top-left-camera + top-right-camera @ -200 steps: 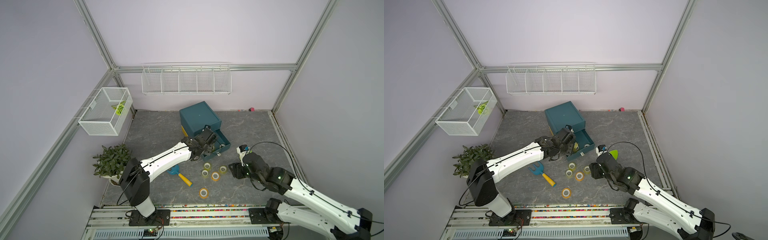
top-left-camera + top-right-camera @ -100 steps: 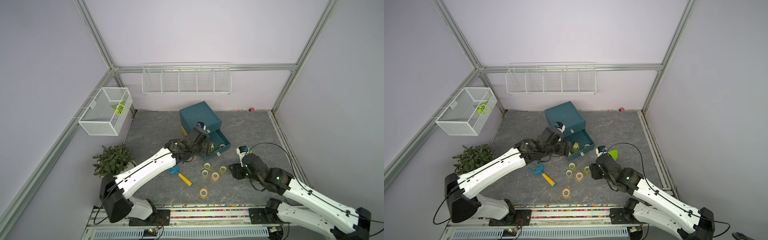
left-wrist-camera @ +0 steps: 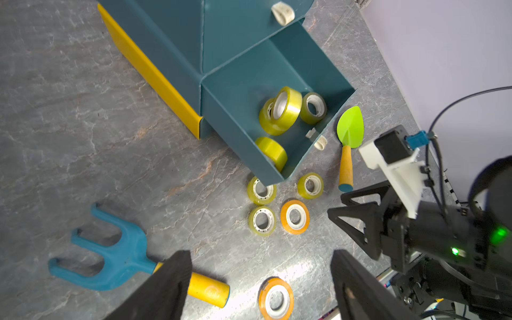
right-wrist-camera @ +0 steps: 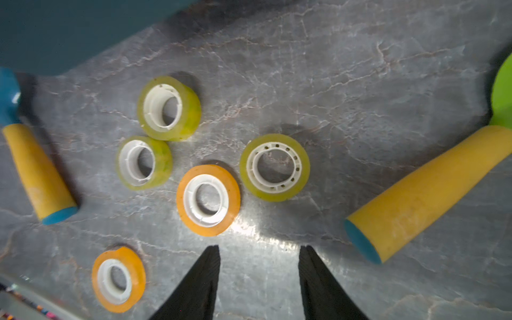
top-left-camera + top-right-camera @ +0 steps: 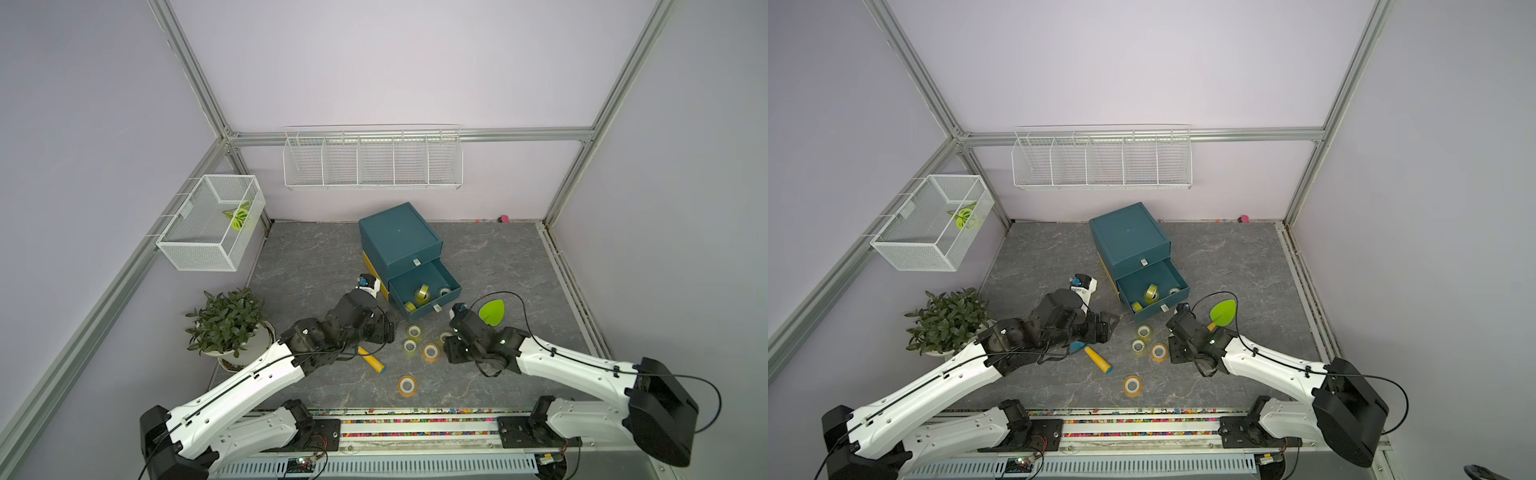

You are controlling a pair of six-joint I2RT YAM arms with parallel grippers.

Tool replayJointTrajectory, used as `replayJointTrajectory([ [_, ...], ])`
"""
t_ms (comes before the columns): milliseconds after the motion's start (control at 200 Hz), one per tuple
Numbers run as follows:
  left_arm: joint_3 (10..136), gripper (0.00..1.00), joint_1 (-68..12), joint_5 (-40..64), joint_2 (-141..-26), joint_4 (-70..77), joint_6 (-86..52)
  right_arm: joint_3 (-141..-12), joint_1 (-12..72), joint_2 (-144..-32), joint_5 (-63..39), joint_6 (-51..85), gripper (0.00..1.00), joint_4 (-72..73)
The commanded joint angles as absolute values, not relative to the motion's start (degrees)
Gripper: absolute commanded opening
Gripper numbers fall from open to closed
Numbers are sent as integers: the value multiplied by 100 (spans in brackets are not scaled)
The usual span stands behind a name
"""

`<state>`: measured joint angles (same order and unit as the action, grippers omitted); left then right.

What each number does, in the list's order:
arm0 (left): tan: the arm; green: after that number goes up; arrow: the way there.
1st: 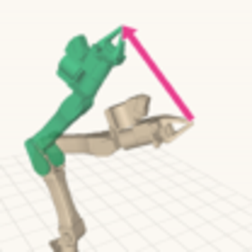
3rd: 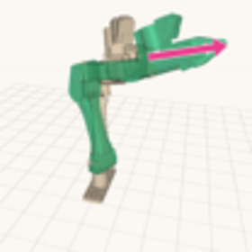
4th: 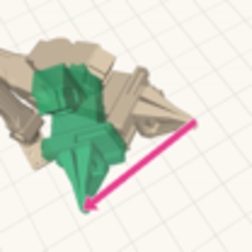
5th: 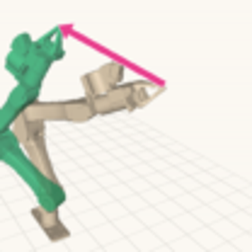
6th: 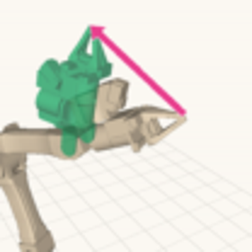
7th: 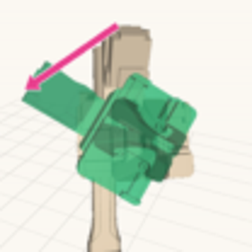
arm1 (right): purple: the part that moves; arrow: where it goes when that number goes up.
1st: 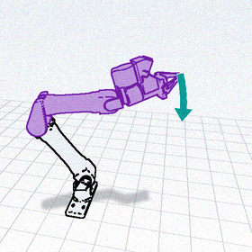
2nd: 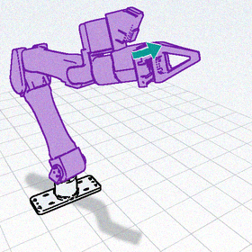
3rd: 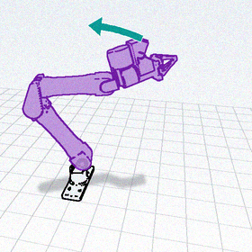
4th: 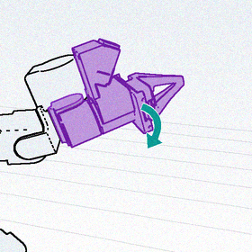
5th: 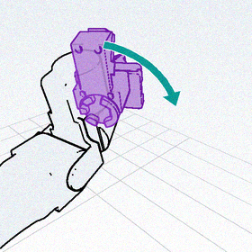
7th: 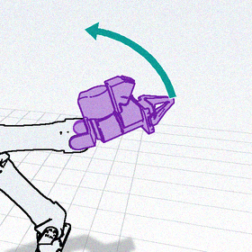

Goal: Place the transparent tape into the drawer according to color
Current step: Pick up the tape at the center of the board.

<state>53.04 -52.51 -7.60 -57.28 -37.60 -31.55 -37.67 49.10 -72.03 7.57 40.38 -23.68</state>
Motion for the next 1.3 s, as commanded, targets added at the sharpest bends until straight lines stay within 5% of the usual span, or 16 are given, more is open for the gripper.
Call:
replayJointTrajectory([
  [0, 5138, 84, -5256, -742, -5629, -3787, -3309, -3754, 4825, -7400, 1239, 4249, 50, -2321],
  [470, 4896, 85, -5256, -860, -5413, -3880, -3331, -3537, 3546, -7546, 2006, 4434, 40, -2931],
  [800, 4659, 86, -5258, -859, -5115, -3920, -3402, -3383, 4377, -6783, 1235, 3471, 62, -2053],
  [1295, 4395, 86, -5256, -931, -4825, -3939, -3472, -3685, 5001, -8252, 1622, 3425, 69, -771],
])
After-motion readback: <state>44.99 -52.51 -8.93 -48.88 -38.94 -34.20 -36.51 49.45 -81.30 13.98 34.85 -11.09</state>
